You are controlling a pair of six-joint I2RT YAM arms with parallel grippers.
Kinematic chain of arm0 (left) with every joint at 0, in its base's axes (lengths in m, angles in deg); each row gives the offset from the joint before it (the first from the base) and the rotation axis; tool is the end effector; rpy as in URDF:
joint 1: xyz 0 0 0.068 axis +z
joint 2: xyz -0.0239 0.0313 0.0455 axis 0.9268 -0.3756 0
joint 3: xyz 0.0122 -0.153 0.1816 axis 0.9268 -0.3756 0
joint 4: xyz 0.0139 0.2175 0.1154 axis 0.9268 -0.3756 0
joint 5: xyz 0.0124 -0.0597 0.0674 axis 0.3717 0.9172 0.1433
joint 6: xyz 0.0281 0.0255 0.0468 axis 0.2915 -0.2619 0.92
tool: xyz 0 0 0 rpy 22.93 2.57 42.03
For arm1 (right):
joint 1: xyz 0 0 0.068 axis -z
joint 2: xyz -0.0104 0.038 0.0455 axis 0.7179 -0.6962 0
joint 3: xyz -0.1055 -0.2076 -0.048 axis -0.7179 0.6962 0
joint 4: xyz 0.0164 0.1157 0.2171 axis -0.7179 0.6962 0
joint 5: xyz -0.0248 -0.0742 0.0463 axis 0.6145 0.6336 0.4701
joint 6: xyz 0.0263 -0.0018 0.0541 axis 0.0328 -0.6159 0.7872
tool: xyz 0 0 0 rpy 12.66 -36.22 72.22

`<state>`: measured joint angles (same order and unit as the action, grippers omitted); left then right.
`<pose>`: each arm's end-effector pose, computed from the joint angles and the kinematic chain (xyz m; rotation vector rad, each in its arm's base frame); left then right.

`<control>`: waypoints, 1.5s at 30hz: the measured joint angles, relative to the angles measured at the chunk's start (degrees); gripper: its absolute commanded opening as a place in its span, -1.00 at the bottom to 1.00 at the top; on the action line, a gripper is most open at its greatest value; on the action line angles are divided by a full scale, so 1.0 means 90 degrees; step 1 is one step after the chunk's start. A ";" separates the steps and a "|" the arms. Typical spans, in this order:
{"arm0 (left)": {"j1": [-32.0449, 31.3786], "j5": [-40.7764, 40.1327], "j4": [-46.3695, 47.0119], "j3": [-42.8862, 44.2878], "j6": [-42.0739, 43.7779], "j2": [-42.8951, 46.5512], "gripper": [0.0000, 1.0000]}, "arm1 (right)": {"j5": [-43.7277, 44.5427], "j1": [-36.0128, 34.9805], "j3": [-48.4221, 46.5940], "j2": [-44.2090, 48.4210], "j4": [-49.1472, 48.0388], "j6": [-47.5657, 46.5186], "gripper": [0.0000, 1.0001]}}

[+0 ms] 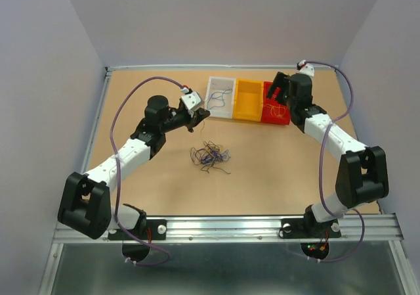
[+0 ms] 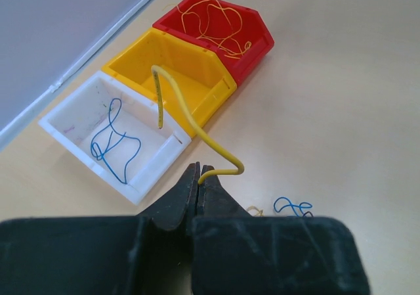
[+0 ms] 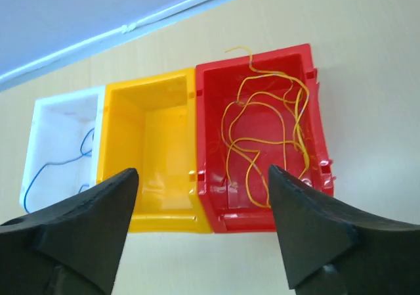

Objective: Untangle the cables

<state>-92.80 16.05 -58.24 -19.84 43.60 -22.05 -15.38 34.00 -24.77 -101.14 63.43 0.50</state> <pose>0.2618 -0.1513 0.2775 1.0180 1.2803 -0.6494 0.3526 0.0652 0.2568 0.3400 1.9189 0.2214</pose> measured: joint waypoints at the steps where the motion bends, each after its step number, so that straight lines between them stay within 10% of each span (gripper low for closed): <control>1: -0.0007 -0.0005 -0.0007 0.0000 0.0000 0.0027 -1.00 | -0.0053 -0.0073 0.0083 0.0075 -0.0024 -0.0046 0.88; 11: -0.0032 0.0134 -0.0508 0.0085 -0.0063 0.0219 -1.00 | -0.2837 -0.1309 0.2429 0.0840 -0.1688 -0.0845 0.67; 27: -0.0036 0.1005 -0.1887 0.1649 -0.0442 0.0648 -1.00 | -0.4452 -0.3274 0.2081 -0.0061 -0.2603 -0.2045 0.34; 38: -0.0036 0.0835 -0.2477 0.2795 -0.0746 0.0600 -1.00 | -0.4597 -0.3436 0.1877 -0.0214 -0.2926 -0.2113 -0.99; 45: -0.0017 -0.0019 -0.2484 0.2880 -0.0811 0.0483 -1.00 | -0.4680 -0.3446 0.2001 0.0532 -0.2917 -0.1804 -0.99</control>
<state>-92.95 15.87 -80.60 6.08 36.30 -17.70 -57.50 2.98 -6.76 -96.35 37.18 -15.74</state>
